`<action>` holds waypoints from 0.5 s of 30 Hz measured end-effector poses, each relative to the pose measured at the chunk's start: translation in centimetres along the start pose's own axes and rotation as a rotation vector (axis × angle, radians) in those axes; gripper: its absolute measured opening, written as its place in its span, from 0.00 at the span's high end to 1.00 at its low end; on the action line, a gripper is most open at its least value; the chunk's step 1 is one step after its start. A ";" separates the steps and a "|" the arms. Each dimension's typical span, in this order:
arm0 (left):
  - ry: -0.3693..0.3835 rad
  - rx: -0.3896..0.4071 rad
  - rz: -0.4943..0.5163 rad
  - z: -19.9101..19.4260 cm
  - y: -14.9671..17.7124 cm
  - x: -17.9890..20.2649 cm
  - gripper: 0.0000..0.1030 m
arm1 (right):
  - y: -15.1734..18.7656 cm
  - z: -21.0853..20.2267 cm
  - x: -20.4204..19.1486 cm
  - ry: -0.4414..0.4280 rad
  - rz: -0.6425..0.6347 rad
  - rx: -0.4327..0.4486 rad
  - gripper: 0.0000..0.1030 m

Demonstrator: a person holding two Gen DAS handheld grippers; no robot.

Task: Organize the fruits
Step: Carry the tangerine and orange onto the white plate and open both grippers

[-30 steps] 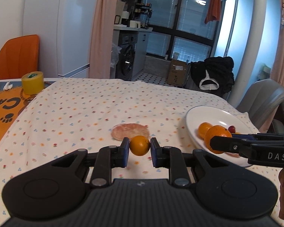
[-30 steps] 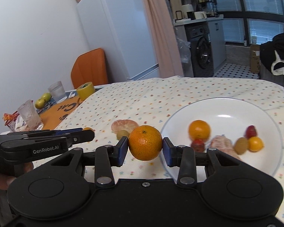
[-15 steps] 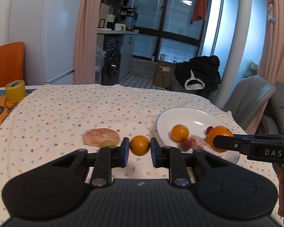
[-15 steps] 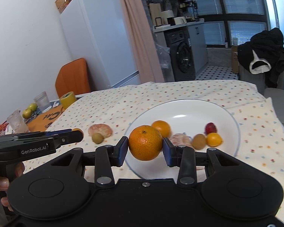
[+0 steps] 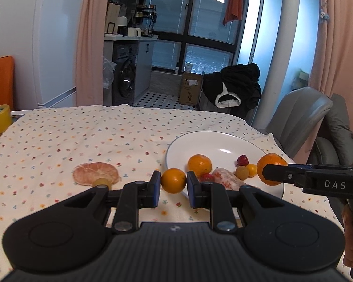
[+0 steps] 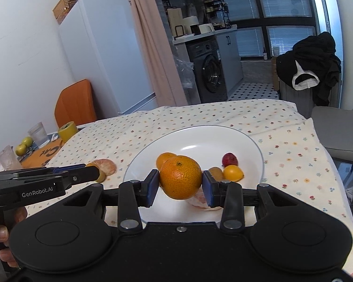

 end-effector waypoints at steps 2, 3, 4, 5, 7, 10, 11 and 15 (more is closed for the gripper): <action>0.004 -0.003 0.004 0.4 -0.1 0.2 0.79 | 0.0 0.1 0.2 0.003 0.004 0.000 0.64; 0.007 -0.004 0.006 0.6 -0.2 0.3 0.79 | -0.1 0.2 0.4 0.003 0.005 0.000 0.64; 0.009 -0.006 0.009 0.7 -0.2 0.4 0.79 | -0.1 0.3 0.5 0.003 0.007 0.000 0.64; 0.010 -0.008 0.010 1.0 -0.2 0.5 0.79 | -0.1 0.4 0.5 0.003 0.008 0.000 0.64; 0.013 -0.013 0.012 1.4 -0.3 0.6 0.79 | -0.2 0.7 0.7 0.003 0.008 -0.002 0.64; 0.015 -0.021 0.015 2.2 -0.3 0.8 0.79 | -0.2 1.3 0.7 -0.001 0.009 -0.007 0.64; 0.016 -0.024 0.016 2.5 -0.3 0.8 0.79 | -0.3 1.5 0.7 -0.004 0.009 -0.008 0.64; 0.020 -0.038 0.026 3.5 -0.3 0.9 0.79 | -0.4 2.5 0.9 -0.012 0.009 -0.017 0.64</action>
Point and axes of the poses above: each gripper's, at about its wrist camera, not at the fingertips, and z roughly the way its jaws point, x to its right, y to its underside, the point moved 1 cm from there along z, roughly the way its jaws point
